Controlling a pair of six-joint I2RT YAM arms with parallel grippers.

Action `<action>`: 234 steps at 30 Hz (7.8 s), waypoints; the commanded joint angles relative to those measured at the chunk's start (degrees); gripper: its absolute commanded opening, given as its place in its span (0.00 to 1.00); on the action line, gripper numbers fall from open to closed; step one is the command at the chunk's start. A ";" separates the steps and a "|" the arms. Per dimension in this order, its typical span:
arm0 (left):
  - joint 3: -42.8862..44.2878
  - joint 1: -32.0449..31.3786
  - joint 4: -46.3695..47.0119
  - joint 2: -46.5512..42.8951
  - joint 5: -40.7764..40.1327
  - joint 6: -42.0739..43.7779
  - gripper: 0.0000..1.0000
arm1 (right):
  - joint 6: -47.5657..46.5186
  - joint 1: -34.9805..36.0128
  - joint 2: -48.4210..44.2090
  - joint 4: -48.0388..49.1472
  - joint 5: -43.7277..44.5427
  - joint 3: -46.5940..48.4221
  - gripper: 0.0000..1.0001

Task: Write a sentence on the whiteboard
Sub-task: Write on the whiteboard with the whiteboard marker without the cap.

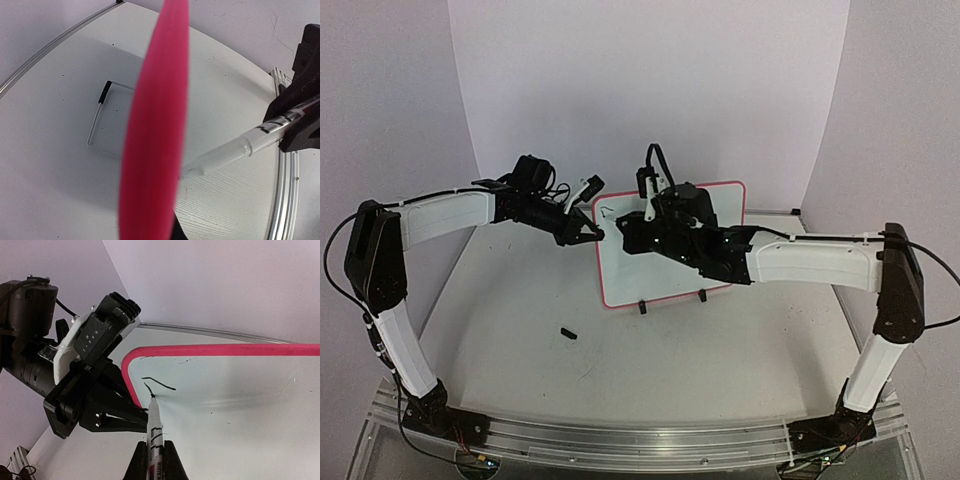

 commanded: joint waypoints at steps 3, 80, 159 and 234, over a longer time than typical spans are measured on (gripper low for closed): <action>-0.22 0.06 -1.82 0.97 -4.55 1.60 0.00 | 1.96 -0.02 1.70 -2.39 0.24 -2.03 0.00; 0.45 0.00 -2.62 2.00 -4.64 1.89 0.00 | -0.49 -0.02 -3.01 1.89 8.24 -3.36 0.00; 0.97 -0.82 -4.02 2.79 -5.86 2.75 0.00 | 0.39 -12.50 -4.43 5.31 -23.74 -6.13 0.00; 1.50 -2.27 -5.37 3.05 -7.44 3.68 0.00 | -2.20 -12.47 -6.66 -2.08 -19.49 -4.47 0.00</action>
